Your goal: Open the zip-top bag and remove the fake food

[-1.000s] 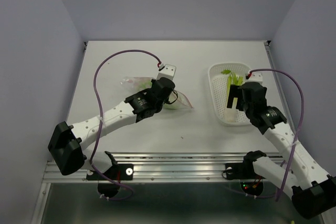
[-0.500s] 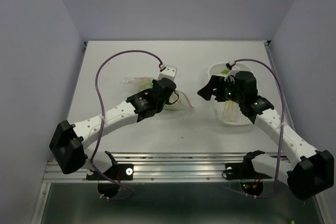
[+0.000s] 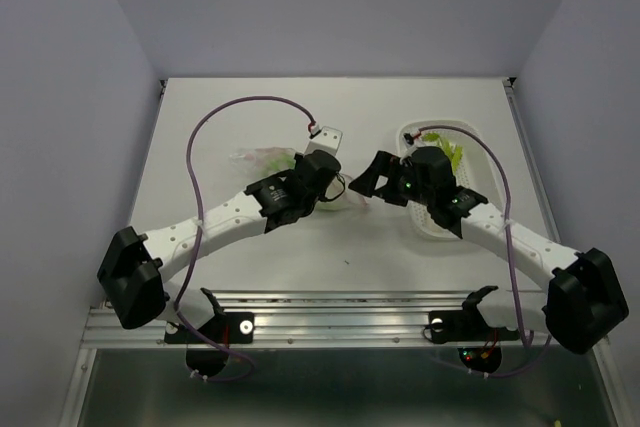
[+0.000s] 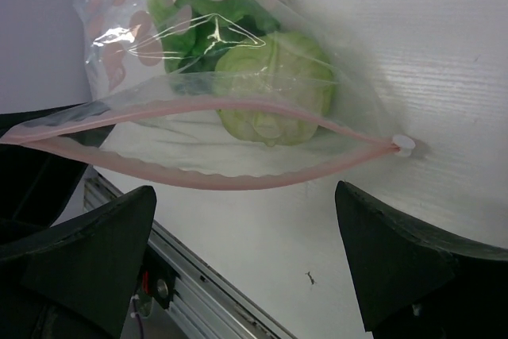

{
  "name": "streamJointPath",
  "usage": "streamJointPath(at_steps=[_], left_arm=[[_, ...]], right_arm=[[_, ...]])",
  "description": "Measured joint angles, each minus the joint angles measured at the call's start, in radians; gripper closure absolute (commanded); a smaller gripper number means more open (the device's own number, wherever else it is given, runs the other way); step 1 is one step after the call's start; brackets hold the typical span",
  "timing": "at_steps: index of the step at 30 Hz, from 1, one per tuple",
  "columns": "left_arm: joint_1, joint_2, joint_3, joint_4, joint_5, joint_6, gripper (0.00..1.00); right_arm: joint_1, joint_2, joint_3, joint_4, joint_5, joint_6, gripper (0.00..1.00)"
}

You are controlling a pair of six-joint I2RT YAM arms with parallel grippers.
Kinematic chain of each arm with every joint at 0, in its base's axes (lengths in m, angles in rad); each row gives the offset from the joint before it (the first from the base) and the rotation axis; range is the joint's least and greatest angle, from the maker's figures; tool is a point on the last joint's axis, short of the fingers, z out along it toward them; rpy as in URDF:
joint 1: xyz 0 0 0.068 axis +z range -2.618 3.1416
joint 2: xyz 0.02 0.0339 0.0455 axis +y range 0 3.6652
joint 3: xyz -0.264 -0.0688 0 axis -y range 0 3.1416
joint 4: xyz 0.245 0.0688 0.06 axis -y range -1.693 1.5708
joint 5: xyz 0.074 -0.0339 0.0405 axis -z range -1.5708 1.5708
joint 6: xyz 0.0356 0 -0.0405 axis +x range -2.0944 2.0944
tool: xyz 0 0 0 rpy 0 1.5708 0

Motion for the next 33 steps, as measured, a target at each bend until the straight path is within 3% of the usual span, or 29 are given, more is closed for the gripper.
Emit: streamJointPath(at_steps=[33], left_arm=[[-0.038,0.01,0.002,-0.018,0.001,0.004,1.0]], right_arm=[[0.19,0.38,0.093,0.175,0.272,0.023,0.0]])
